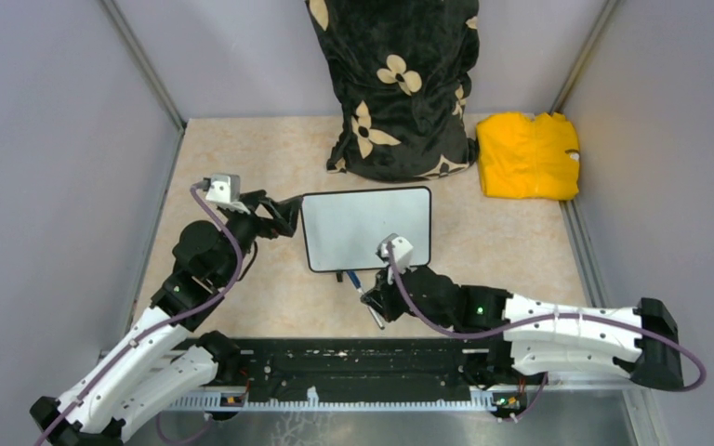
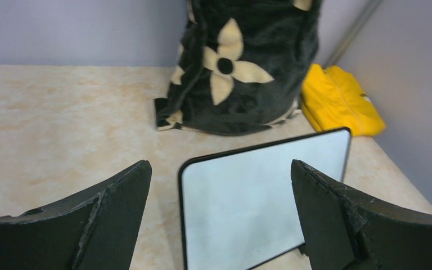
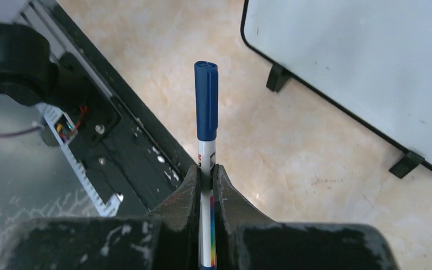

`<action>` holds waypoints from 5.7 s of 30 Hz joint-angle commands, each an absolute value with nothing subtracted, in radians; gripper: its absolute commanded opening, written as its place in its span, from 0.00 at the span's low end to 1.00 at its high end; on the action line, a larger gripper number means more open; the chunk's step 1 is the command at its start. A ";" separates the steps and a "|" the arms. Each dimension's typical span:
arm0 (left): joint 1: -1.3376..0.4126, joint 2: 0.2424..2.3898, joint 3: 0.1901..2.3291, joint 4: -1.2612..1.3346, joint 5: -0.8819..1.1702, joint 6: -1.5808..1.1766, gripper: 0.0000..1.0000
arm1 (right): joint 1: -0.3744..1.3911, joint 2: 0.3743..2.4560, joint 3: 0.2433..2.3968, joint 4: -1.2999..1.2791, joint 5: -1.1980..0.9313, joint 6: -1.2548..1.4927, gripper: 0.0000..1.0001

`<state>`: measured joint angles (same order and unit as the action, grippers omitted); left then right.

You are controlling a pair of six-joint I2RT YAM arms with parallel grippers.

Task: Write a sentence on the whiteboard
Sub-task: Open the whiteboard marker at the center of the board.

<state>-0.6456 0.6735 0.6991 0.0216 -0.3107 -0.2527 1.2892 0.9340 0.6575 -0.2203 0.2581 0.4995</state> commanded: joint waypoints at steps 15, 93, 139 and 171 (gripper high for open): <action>-0.648 0.787 0.729 0.237 0.659 -0.613 0.99 | 1.298 0.682 0.462 0.352 0.374 0.426 0.00; -0.710 0.697 0.612 0.370 0.457 -0.792 0.00 | 1.298 0.597 0.449 0.463 0.323 0.572 0.77; -0.709 0.609 0.624 0.398 0.474 -0.874 0.00 | 1.297 0.946 0.669 0.592 0.212 0.586 0.01; -0.709 0.475 0.630 0.239 0.186 -0.793 0.00 | 1.298 0.880 0.559 0.573 0.167 0.628 0.00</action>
<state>-0.7349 0.5209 0.6102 0.1654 0.3504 -0.8444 1.2957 0.9371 0.5838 0.5701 0.1299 0.6033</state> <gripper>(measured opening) 0.048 0.068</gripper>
